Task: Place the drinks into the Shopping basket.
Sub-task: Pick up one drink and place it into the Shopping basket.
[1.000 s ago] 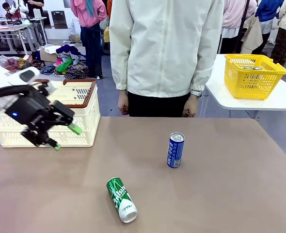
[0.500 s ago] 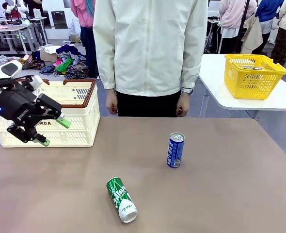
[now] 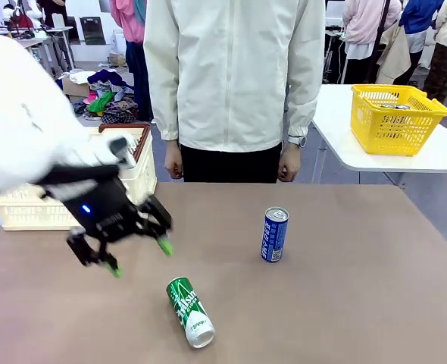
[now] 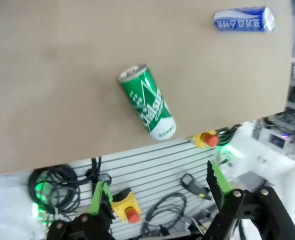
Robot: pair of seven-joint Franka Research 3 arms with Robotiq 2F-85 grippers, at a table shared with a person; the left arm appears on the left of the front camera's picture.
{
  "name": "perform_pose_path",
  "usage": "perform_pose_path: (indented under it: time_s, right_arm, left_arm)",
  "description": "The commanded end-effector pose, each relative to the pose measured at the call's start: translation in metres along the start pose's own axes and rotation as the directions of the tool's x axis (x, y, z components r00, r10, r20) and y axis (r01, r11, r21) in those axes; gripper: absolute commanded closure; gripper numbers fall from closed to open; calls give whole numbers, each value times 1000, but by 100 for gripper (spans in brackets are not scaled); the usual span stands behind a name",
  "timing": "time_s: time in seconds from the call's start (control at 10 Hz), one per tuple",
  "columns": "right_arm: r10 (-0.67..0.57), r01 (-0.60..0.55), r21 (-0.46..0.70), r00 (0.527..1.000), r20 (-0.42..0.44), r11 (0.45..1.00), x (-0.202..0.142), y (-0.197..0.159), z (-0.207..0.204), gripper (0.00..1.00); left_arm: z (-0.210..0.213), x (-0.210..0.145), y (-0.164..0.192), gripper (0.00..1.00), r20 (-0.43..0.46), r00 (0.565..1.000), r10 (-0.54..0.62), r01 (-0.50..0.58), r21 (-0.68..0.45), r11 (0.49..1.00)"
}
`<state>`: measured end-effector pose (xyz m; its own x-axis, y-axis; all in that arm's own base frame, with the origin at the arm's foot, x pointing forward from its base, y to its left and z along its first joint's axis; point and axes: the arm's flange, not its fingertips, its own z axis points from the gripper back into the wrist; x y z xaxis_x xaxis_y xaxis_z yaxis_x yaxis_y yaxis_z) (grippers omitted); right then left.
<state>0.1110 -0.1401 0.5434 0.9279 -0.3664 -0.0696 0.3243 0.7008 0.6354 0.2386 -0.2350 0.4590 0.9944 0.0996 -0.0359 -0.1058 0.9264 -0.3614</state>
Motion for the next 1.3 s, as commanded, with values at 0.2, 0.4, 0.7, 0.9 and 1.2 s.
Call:
perform_pose_path:
  time_s: [0.2,0.4,0.7,0.9,1.2]
  right_arm:
    - [22,-22,12,1000,-4,1000,-9,-5,3,0]
    - [22,-22,12,1000,-4,1000,-9,-5,3,0]
    - [22,-22,12,1000,-4,1000,-9,-5,3,0]
    - [22,-22,12,1000,-4,1000,-9,-5,3,0]
    - [22,-22,12,1000,-4,1000,-9,-5,3,0]
  left_arm:
    - [-76,18,-43,0,-136,990,30,-19,86,996]
    - [-125,29,-65,0,-174,983,63,-36,151,988]
    - [-146,42,-58,0,-123,975,183,-154,211,965]
    - [-149,44,-50,0,-64,970,236,-214,247,945]
    - [-161,45,-46,0,61,944,326,-328,310,892]
